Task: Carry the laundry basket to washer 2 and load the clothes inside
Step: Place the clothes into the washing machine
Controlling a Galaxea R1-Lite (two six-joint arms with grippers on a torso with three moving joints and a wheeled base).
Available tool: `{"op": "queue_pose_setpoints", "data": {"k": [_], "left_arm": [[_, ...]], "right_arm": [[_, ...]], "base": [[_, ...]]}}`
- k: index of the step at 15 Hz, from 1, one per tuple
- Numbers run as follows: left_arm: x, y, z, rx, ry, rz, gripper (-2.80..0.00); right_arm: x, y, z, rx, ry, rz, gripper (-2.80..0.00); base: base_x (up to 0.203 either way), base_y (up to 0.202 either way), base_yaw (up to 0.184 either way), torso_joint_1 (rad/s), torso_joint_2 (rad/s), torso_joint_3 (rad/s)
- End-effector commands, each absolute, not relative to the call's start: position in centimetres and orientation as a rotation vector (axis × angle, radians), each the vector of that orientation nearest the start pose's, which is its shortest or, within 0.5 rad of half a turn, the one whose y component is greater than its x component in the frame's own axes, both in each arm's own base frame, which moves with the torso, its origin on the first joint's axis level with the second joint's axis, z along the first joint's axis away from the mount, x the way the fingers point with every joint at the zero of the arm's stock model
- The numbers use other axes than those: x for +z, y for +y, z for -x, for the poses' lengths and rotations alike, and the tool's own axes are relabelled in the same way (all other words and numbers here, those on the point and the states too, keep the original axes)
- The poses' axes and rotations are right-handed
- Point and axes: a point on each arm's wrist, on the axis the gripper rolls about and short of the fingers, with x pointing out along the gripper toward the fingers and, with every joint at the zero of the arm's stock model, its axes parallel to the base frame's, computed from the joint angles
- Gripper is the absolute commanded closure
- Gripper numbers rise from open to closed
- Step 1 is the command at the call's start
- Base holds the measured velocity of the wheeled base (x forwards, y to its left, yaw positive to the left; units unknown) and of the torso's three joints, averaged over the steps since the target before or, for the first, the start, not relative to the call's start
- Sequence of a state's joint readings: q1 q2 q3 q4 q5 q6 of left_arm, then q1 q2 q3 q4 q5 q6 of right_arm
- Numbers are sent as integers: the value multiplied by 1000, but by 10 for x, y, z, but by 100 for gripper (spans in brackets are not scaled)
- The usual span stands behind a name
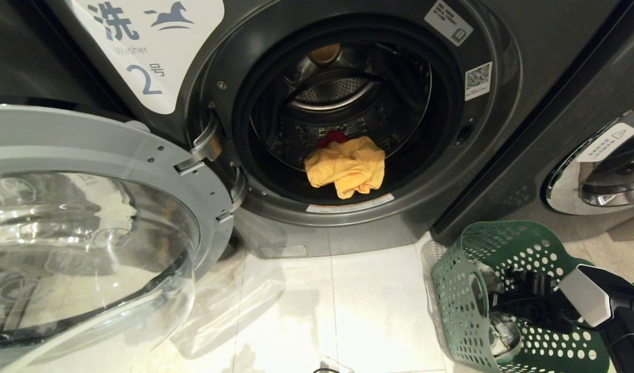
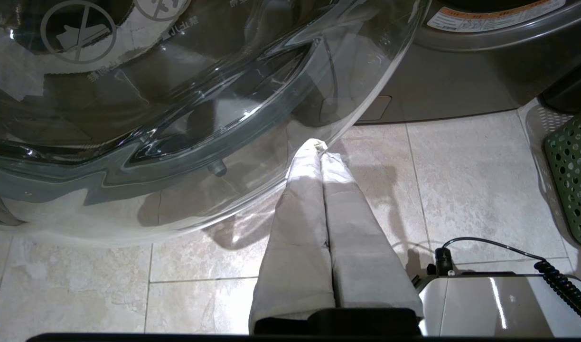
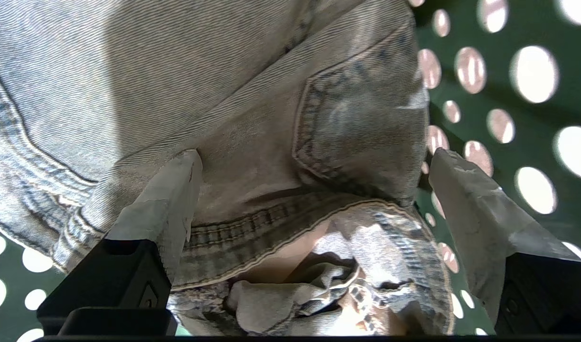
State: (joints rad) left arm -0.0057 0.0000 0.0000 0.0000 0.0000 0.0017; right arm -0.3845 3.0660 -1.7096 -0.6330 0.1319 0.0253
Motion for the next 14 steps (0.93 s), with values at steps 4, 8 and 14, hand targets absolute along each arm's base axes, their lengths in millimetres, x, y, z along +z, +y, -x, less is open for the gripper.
{"op": "queue_pose_setpoints", "data": {"k": [4,8,14], "left_arm": [[75,0,23,-6,0,-2,0],[76,0,23,-6,1,-2,0],[75,0,23,-6,0,-2,0]], "right_arm": [[-198,-165,-460,-232,658,-276,-280],[-197,-157,-464,-217,647,-271,0],[-195,-158,-463,-220,647,-269,0]], "base": [[0,0,0,0,0,0],[0,0,0,0,0,0],[0,0,0,0,0,0]]}}
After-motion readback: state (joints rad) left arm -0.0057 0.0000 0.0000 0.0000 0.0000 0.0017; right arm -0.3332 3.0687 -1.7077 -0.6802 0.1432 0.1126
